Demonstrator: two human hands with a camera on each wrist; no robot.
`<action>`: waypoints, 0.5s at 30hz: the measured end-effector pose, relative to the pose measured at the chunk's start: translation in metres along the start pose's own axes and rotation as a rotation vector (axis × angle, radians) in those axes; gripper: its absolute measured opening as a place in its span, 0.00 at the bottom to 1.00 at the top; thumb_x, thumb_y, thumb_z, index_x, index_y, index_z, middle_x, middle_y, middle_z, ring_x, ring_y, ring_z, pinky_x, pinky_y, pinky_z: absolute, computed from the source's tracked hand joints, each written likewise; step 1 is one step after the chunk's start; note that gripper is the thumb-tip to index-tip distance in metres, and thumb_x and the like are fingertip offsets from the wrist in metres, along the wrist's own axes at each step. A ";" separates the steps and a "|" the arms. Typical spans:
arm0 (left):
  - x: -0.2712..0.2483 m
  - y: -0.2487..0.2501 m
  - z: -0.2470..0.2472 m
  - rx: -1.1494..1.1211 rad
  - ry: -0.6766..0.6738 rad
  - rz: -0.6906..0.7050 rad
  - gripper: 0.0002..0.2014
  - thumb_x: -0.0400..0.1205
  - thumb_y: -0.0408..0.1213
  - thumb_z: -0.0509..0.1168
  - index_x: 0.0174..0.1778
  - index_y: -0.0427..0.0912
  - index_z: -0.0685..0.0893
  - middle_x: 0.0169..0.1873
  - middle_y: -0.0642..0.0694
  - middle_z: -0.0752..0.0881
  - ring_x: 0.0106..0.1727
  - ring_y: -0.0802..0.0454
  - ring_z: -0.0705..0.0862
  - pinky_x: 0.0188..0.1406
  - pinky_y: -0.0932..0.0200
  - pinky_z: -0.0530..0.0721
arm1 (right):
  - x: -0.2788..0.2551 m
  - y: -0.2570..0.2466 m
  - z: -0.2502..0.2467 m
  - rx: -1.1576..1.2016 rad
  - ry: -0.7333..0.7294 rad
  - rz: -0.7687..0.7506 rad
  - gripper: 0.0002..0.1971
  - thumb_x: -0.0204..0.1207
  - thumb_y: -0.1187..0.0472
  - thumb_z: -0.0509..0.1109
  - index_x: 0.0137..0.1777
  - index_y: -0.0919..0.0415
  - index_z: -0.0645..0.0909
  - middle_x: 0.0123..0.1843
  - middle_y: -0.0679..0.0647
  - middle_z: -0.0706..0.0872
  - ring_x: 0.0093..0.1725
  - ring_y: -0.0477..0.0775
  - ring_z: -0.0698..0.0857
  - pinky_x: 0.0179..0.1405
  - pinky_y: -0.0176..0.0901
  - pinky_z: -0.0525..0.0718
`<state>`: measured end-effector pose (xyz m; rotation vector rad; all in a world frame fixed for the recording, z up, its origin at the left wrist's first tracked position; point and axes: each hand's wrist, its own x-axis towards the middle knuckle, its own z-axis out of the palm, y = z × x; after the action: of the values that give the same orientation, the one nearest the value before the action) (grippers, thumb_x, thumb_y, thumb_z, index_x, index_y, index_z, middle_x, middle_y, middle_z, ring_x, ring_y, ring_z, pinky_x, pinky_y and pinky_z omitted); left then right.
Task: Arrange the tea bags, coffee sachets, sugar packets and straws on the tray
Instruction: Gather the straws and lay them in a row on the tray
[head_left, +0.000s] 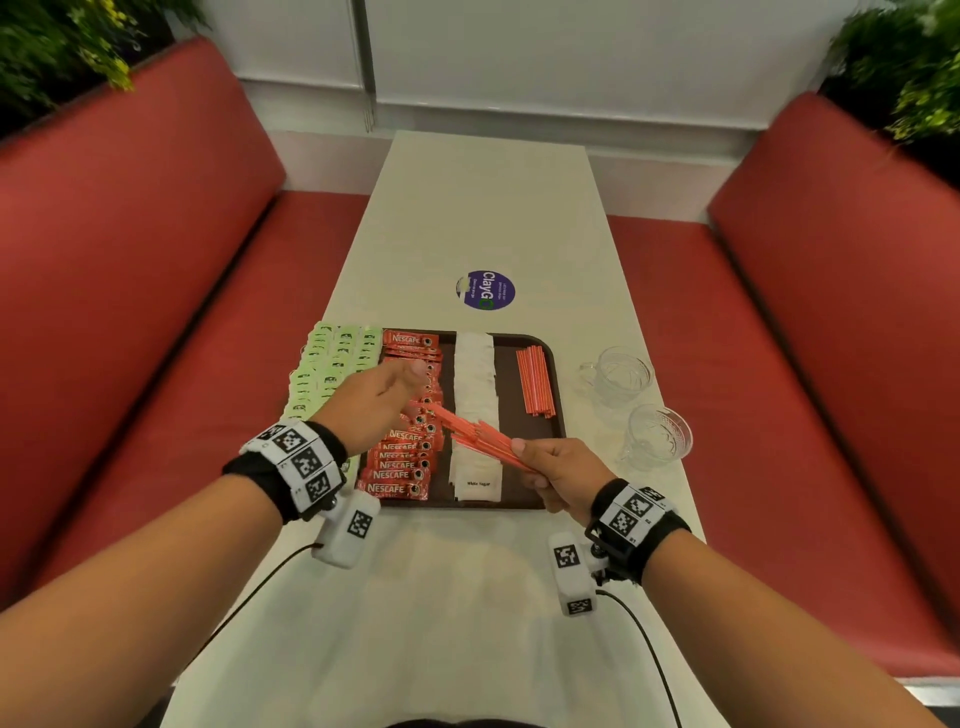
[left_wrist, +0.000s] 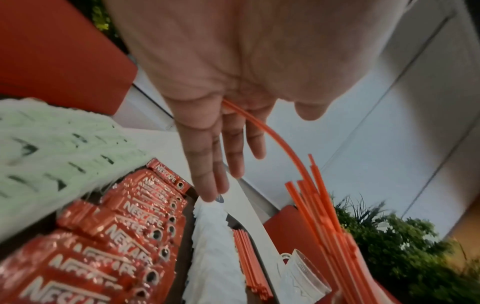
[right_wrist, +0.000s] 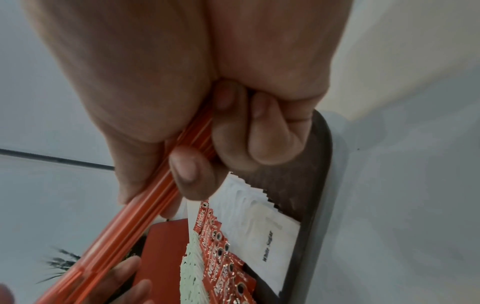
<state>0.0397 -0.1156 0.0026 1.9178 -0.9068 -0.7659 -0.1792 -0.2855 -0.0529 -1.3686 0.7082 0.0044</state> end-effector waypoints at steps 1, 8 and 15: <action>0.000 0.003 0.003 -0.013 0.012 0.006 0.29 0.77 0.73 0.57 0.56 0.52 0.83 0.50 0.51 0.89 0.48 0.52 0.90 0.53 0.44 0.91 | 0.001 -0.002 0.000 0.007 -0.003 -0.001 0.24 0.78 0.42 0.70 0.55 0.67 0.87 0.27 0.51 0.70 0.21 0.47 0.62 0.20 0.37 0.58; 0.007 0.006 -0.004 0.186 0.048 0.081 0.13 0.82 0.52 0.70 0.37 0.49 0.87 0.28 0.47 0.85 0.27 0.53 0.79 0.31 0.55 0.83 | 0.005 -0.016 -0.004 -0.100 0.029 -0.004 0.30 0.79 0.44 0.72 0.53 0.78 0.81 0.26 0.52 0.71 0.22 0.50 0.60 0.21 0.38 0.59; 0.006 0.007 0.020 0.312 0.042 0.129 0.15 0.89 0.52 0.55 0.53 0.48 0.83 0.40 0.53 0.81 0.37 0.58 0.79 0.38 0.58 0.76 | 0.006 -0.026 0.008 -0.131 0.001 -0.012 0.21 0.81 0.47 0.71 0.51 0.69 0.88 0.26 0.53 0.73 0.20 0.48 0.64 0.19 0.36 0.64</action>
<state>0.0256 -0.1320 -0.0010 2.1100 -1.1664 -0.5297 -0.1602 -0.2869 -0.0325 -1.4985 0.7107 0.0415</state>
